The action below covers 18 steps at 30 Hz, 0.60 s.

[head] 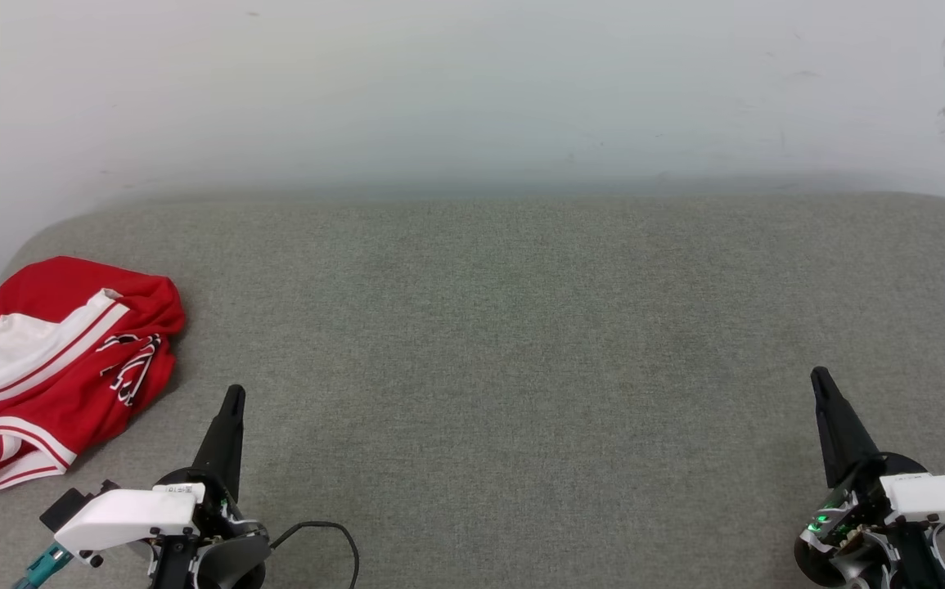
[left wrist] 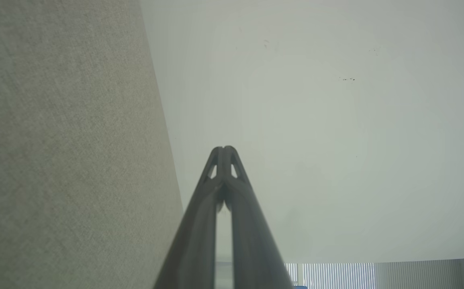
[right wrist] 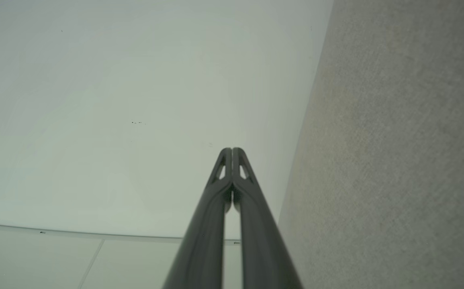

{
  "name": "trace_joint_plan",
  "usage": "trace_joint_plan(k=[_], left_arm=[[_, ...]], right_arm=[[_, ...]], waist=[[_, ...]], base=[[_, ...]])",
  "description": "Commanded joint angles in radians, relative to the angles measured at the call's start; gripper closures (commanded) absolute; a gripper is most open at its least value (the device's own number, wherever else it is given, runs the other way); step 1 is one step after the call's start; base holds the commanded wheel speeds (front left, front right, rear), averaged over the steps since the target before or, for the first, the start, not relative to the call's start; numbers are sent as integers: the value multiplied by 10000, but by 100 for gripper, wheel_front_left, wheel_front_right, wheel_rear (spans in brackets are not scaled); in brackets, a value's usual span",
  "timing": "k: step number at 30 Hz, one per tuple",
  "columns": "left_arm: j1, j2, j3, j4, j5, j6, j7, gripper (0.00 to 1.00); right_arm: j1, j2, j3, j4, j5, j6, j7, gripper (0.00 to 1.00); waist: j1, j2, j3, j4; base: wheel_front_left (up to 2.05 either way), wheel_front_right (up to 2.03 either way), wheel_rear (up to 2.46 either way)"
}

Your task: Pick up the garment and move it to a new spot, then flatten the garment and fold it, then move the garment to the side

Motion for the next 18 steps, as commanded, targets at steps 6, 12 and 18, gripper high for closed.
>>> trace_joint_plan(k=[6, 12, 18], left_arm=[[-64, -11, 17, -12, -15, -16, 19, 100], [-64, -11, 20, -12, -15, -16, 19, 100], [-64, -11, 18, -12, -15, -16, 19, 100]], right_arm=[[-116, 33, -6, 5, -60, -3, 20, 100], [-116, 33, -6, 5, -60, -3, 20, 100], [-116, 34, -6, 5, -60, -3, 20, 100]], waist=[[0, 0, 0, 0], [0, 0, 0, 0], [0, 0, 0, 0]], base=[[0, 0, 0], [0, 0, 0], [0, 0, 0]])
